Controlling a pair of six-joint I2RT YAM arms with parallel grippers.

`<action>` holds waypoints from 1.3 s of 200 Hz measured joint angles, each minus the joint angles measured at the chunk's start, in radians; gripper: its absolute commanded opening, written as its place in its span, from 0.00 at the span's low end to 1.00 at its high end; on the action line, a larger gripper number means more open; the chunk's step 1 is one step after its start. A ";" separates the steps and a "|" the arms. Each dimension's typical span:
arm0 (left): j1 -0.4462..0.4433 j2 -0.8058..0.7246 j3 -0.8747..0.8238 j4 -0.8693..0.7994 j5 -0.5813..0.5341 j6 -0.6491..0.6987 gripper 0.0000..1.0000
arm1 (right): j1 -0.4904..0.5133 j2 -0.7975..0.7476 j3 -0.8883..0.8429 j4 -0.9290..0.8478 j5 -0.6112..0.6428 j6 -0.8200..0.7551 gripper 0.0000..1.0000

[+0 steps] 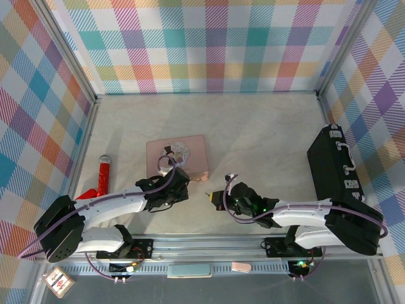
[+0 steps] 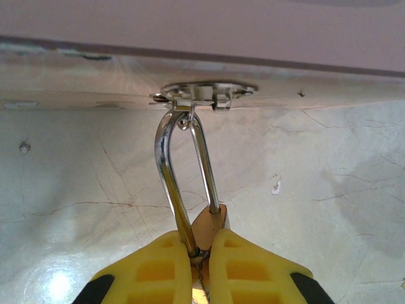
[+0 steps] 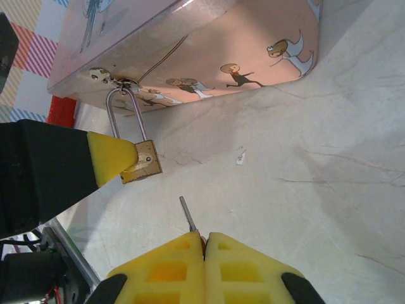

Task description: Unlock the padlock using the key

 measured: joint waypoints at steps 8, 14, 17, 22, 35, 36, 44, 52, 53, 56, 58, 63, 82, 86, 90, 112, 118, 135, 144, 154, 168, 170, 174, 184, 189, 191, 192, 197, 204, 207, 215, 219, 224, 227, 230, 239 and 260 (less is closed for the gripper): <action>0.007 0.003 0.000 0.001 0.011 -0.003 0.00 | 0.000 0.022 0.000 0.021 -0.008 0.019 0.00; 0.012 0.006 0.002 0.002 0.021 -0.004 0.00 | 0.000 0.040 0.000 0.038 -0.017 0.034 0.00; 0.014 0.007 0.002 0.002 0.025 -0.005 0.00 | 0.000 0.048 0.000 0.045 -0.019 0.040 0.00; 0.019 0.009 0.004 0.003 0.032 -0.008 0.00 | 0.000 0.067 0.000 0.062 -0.027 0.055 0.00; 0.026 0.013 0.011 0.008 0.045 -0.013 0.00 | 0.000 0.108 0.000 0.102 -0.045 0.087 0.00; 0.026 0.014 0.011 0.009 0.047 -0.014 0.00 | 0.000 0.112 0.000 0.107 -0.046 0.092 0.00; 0.031 0.017 0.016 0.014 0.055 -0.019 0.00 | 0.000 0.138 0.000 0.133 -0.058 0.113 0.00; 0.035 0.019 0.018 0.023 0.063 -0.023 0.00 | 0.000 0.162 0.000 0.160 -0.068 0.134 0.00; 0.036 0.019 0.018 0.024 0.064 -0.023 0.00 | 0.000 0.164 0.000 0.162 -0.068 0.137 0.00; 0.038 0.019 0.018 0.026 0.066 -0.024 0.00 | 0.000 0.175 0.000 0.176 -0.071 0.149 0.00; 0.039 0.019 0.019 0.026 0.067 -0.025 0.00 | 0.000 0.181 0.000 0.183 -0.072 0.153 0.00; 0.042 0.020 0.019 0.029 0.071 -0.026 0.00 | 0.000 0.196 0.000 0.203 -0.076 0.168 0.00; 0.053 0.027 0.019 0.048 0.085 -0.031 0.00 | 0.000 0.242 -0.003 0.273 -0.082 0.232 0.00; 0.055 0.028 0.019 0.053 0.089 -0.031 0.00 | 0.000 0.249 -0.004 0.285 -0.082 0.242 0.00; 0.057 0.030 0.019 0.059 0.090 -0.034 0.00 | 0.000 0.257 -0.006 0.300 -0.082 0.259 0.00; 0.065 0.035 0.019 0.085 0.092 -0.048 0.00 | 0.000 0.298 -0.019 0.372 -0.076 0.344 0.00; 0.066 0.037 0.019 0.096 0.092 -0.053 0.00 | 0.000 0.311 -0.021 0.392 -0.071 0.369 0.00; 0.070 0.043 0.016 0.131 0.093 -0.071 0.00 | 0.000 0.343 -0.027 0.441 -0.058 0.428 0.00; 0.072 0.045 0.012 0.146 0.093 -0.078 0.00 | 0.000 0.358 -0.028 0.467 -0.049 0.455 0.00; 0.073 0.047 0.008 0.161 0.093 -0.083 0.00 | 0.000 0.378 -0.028 0.504 -0.040 0.479 0.00; 0.073 0.048 0.007 0.171 0.093 -0.090 0.00 | 0.000 0.412 -0.029 0.560 -0.031 0.515 0.00; 0.073 0.048 0.007 0.173 0.093 -0.092 0.00 | 0.000 0.417 -0.029 0.569 -0.031 0.520 0.00; 0.073 0.048 0.007 0.175 0.093 -0.094 0.00 | 0.000 0.428 -0.029 0.583 -0.028 0.526 0.00; 0.074 0.048 0.007 0.182 0.092 -0.098 0.00 | 0.000 0.457 -0.029 0.626 -0.024 0.548 0.00; 0.075 0.048 0.007 0.184 0.093 -0.098 0.00 | 0.000 0.474 -0.029 0.645 -0.024 0.559 0.00; 0.076 0.048 0.007 0.184 0.093 -0.098 0.00 | 0.000 0.479 -0.029 0.651 -0.024 0.563 0.00; 0.076 0.048 0.007 0.184 0.093 -0.099 0.00 | 0.000 0.483 -0.029 0.656 -0.024 0.565 0.00; 0.076 0.048 0.007 0.184 0.093 -0.100 0.00 | 0.000 0.500 -0.029 0.675 -0.024 0.576 0.00; 0.077 0.050 0.007 0.185 0.093 -0.101 0.00 | 0.000 0.527 -0.028 0.703 -0.024 0.592 0.00; 0.077 0.051 0.007 0.185 0.093 -0.102 0.00 | 0.000 0.538 -0.028 0.715 -0.024 0.595 0.00; 0.077 0.055 0.007 0.187 0.093 -0.103 0.00 | 0.000 0.571 -0.028 0.747 -0.025 0.614 0.00; 0.077 0.057 0.007 0.190 0.093 -0.105 0.00 | 0.000 0.582 -0.028 0.759 -0.025 0.621 0.00; 0.077 0.059 0.006 0.193 0.093 -0.105 0.00 | 0.000 0.598 -0.028 0.773 -0.025 0.631 0.00; 0.077 0.060 0.005 0.194 0.093 -0.105 0.00 | 0.000 0.605 -0.028 0.786 -0.024 0.632 0.00; 0.077 0.060 0.005 0.198 0.093 -0.105 0.00 | 0.000 0.609 -0.028 0.794 -0.025 0.636 0.00; 0.077 0.061 0.001 0.209 0.093 -0.106 0.00 | 0.000 0.614 -0.026 0.807 -0.027 0.647 0.00; 0.078 0.061 -0.007 0.224 0.093 -0.109 0.00 | 0.000 0.614 -0.024 0.829 -0.029 0.658 0.00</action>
